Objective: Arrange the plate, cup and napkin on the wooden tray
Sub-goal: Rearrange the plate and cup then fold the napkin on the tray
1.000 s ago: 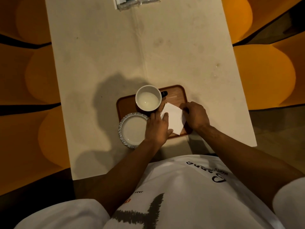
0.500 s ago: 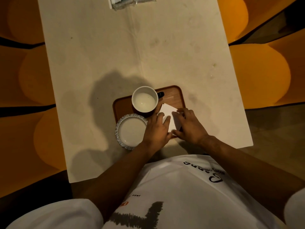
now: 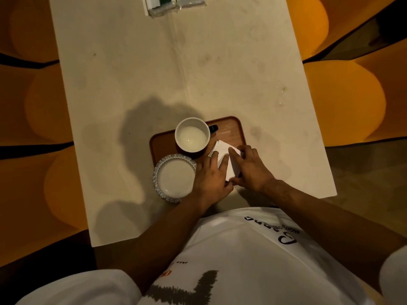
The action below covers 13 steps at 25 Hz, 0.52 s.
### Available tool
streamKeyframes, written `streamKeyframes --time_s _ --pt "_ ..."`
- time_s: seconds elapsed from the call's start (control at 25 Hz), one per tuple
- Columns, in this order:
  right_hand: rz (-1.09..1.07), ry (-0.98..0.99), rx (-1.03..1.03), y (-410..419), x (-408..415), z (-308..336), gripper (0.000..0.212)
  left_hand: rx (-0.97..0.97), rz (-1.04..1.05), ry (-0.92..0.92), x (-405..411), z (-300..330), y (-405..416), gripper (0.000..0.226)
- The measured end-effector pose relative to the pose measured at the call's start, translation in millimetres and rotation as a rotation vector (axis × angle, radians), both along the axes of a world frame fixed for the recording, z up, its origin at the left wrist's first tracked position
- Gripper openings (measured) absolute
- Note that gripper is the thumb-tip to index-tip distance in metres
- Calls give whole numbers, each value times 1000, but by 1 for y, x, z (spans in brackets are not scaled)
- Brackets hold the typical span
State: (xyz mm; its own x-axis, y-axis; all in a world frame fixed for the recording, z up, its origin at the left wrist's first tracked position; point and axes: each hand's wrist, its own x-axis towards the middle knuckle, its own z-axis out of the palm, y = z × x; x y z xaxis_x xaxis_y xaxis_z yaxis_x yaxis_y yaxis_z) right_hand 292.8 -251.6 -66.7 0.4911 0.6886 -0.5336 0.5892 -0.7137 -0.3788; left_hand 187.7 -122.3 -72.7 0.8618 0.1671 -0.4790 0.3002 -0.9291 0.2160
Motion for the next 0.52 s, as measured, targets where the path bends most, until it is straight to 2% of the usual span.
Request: streamKeyframes --time_s 0.2,0.52 --pt "-77 18 12 1 -6 1 108 40 -28 -17 -7 0 0 79" --pt "-47 -76 45 -3 -10 -4 102 68 -68 7 -12 3 0 74"
